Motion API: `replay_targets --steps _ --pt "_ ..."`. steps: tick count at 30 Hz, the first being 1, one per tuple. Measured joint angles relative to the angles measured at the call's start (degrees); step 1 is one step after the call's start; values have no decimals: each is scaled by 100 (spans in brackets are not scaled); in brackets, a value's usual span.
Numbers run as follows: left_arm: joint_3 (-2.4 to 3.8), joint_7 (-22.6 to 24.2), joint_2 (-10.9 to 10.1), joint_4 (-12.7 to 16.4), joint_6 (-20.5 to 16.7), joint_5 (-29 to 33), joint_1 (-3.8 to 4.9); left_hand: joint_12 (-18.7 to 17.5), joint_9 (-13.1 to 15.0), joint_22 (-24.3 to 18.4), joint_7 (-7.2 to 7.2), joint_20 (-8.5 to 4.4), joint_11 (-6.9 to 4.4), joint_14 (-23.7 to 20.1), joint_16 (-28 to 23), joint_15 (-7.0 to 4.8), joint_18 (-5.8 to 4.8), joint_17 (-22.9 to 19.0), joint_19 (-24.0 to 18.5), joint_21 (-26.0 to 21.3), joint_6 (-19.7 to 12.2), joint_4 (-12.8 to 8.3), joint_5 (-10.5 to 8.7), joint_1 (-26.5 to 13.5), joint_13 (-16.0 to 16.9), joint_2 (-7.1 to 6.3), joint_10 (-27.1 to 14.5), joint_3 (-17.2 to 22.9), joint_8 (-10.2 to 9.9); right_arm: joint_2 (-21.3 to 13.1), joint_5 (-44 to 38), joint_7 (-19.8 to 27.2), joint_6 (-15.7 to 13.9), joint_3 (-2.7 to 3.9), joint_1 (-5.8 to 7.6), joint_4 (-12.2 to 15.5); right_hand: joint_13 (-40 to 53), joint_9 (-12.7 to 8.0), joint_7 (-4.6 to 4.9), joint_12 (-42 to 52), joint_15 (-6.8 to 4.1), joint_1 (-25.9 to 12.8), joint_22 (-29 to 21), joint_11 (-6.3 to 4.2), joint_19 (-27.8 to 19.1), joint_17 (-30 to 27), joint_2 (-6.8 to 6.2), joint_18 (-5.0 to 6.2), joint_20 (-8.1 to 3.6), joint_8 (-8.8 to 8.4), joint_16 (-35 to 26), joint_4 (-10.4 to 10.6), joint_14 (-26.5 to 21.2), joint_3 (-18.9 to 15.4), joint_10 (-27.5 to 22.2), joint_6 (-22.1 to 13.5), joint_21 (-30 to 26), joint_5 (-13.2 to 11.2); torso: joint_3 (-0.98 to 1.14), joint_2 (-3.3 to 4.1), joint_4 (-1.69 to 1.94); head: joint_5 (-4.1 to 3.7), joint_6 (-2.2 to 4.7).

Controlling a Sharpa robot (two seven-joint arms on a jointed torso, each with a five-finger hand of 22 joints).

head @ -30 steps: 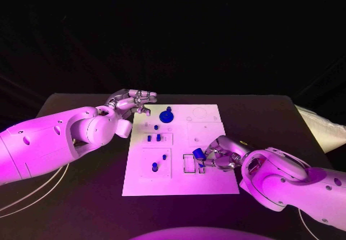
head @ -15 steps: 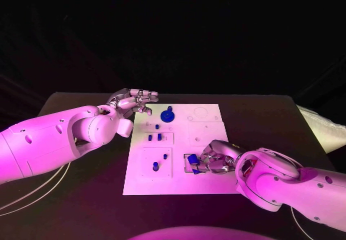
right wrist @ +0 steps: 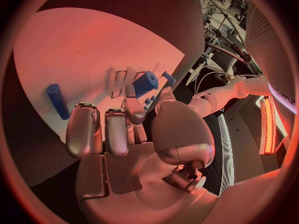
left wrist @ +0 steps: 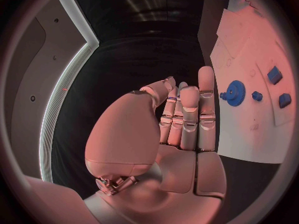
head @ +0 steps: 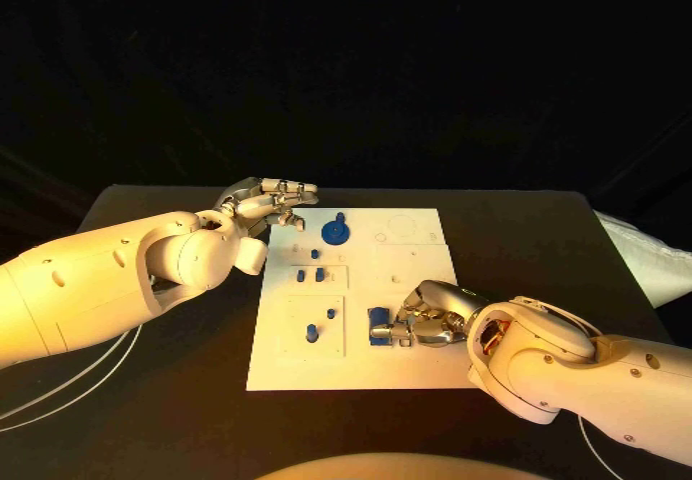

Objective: Assemble the parts on the task board

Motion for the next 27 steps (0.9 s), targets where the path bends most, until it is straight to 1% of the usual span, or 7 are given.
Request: replay_targets --steps 4,6,9,11,15,22,27 --pt "0 -3 0 1 1 0 0 0 0 0 1 0 -1 0 0 0 0 0 0 0 -1 -1 0 0 0 0 -1 -1 0 1 -42 0 -26 1 0 1 -1 12 -1 0 0 -18 22 -1 -1 26 -18 0 1 0 0 4 0 -4 -1 0 0 -23 1 -1 -2 0 2" --pt "0 -5 -1 1 2 0 0 0 0 -9 21 0 -21 0 0 0 0 0 0 0 -20 -17 0 0 0 0 -21 -17 0 1 -63 0 -33 1 0 7 17 37 -1 0 0 33 40 -1 -1 39 -5 0 1 0 0 -32 0 32 -1 0 0 134 1 -1 -3 1 2" --pt "0 -9 -3 2 5 0 0 0 0 -9 20 0 -21 0 0 0 -1 0 0 0 -20 -17 0 0 0 0 -21 -17 0 -1 -102 3 -34 1 0 16 44 80 -1 -23 0 602 49 -1 -1 44 71 0 1 1 0 -270 0 166 -1 0 0 600 3 -1 -3 5 -6" --pt "0 -11 -3 2 7 0 0 0 0 -9 20 0 -21 0 0 0 0 0 0 0 -20 -17 0 0 0 0 -21 -17 0 -1 -130 8 -31 1 0 17 61 105 0 -24 0 978 55 -1 -1 44 110 0 1 1 0 -464 0 249 -1 0 0 711 3 -1 -3 6 -8" --pt "0 -17 -4 3 13 0 0 0 0 -9 20 0 -21 0 0 0 0 0 0 0 -20 -17 0 0 0 0 -21 -17 0 4 -193 12 -19 1 0 20 77 149 -1 -59 -21 1576 71 -1 -1 55 265 0 1 1 0 -784 -21 482 -1 0 0 486 3 -1 -1 6 -16" --pt "0 -26 -5 4 24 0 0 0 0 -9 20 0 -21 0 0 0 0 0 0 0 -20 -17 0 0 0 0 -20 -17 0 97 -292 7 17 -4 -6 -39 108 182 -1 -61 -41 1742 84 -22 -2 67 412 0 2 47 0 -922 0 606 22 0 0 402 2 0 4 7 -33" --pt "0 -32 -8 4 32 0 0 0 0 -8 20 0 -20 0 0 0 0 0 0 0 -20 -16 0 0 0 0 -20 -17 0 147 -340 -3 50 -4 -13 -90 138 208 -30 -77 -41 1812 90 -32 18 90 432 0 -18 48 0 -954 0 638 33 29 0 401 1 3 7 13 -45"
